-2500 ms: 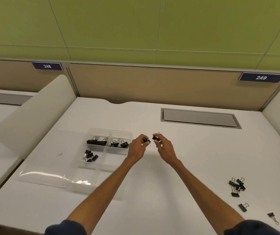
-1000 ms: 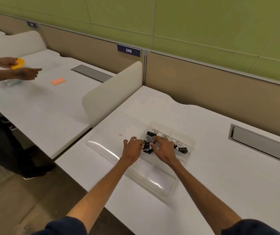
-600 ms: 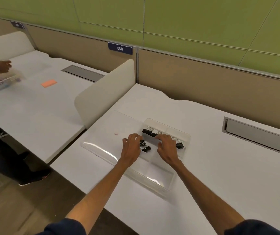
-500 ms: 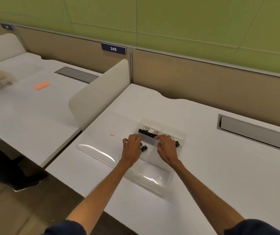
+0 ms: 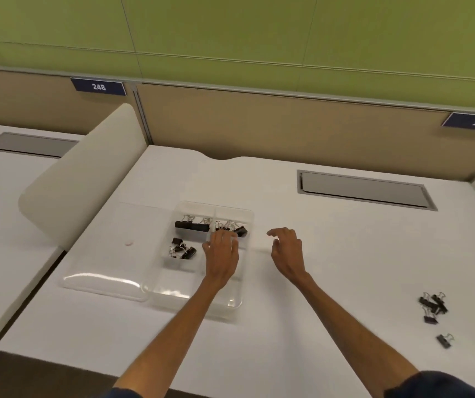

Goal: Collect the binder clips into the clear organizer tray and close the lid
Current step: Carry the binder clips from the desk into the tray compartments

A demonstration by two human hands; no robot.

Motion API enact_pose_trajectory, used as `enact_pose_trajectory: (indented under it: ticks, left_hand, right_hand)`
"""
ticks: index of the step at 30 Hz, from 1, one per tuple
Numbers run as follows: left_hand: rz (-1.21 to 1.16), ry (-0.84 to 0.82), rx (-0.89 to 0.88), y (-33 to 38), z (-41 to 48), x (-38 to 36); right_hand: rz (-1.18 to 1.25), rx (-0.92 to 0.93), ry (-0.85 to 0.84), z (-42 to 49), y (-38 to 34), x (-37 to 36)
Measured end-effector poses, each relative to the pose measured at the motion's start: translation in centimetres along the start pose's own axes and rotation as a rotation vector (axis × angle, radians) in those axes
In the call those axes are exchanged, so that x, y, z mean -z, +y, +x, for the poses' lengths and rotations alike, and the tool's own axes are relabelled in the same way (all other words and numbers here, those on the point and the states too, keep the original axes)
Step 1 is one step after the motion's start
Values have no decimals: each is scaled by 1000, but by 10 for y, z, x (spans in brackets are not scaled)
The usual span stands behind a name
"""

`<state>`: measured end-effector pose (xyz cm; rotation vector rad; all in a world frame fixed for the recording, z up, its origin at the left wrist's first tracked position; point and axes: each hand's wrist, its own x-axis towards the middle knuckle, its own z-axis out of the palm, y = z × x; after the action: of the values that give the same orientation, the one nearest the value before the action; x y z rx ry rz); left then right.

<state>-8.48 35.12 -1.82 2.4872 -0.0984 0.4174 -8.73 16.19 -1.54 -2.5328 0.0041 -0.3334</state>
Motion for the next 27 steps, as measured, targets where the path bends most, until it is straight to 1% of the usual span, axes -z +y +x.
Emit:
enact_pose_trajectory:
  ticks: [3,7,11,15,27]
  left_hand:
    - [117,25,-127,28,-4,-20]
    - [57,-59,-221,63,-13,-46]
    - [-11,-186,-267,95,-33,-70]
    - [-70,-287,-347,121,-46,-89]
    - [-168,-493,-433,220,-84,-149]
  right_hand:
    - [4,-71,33,-14,26,19]
    - [-8,-137,83,-33,65,49]
    - [-21,-229,130,-55,104,78]
    - [25,-337,195,-78,138,101]
    - [24,-534,381,-146,223,159]
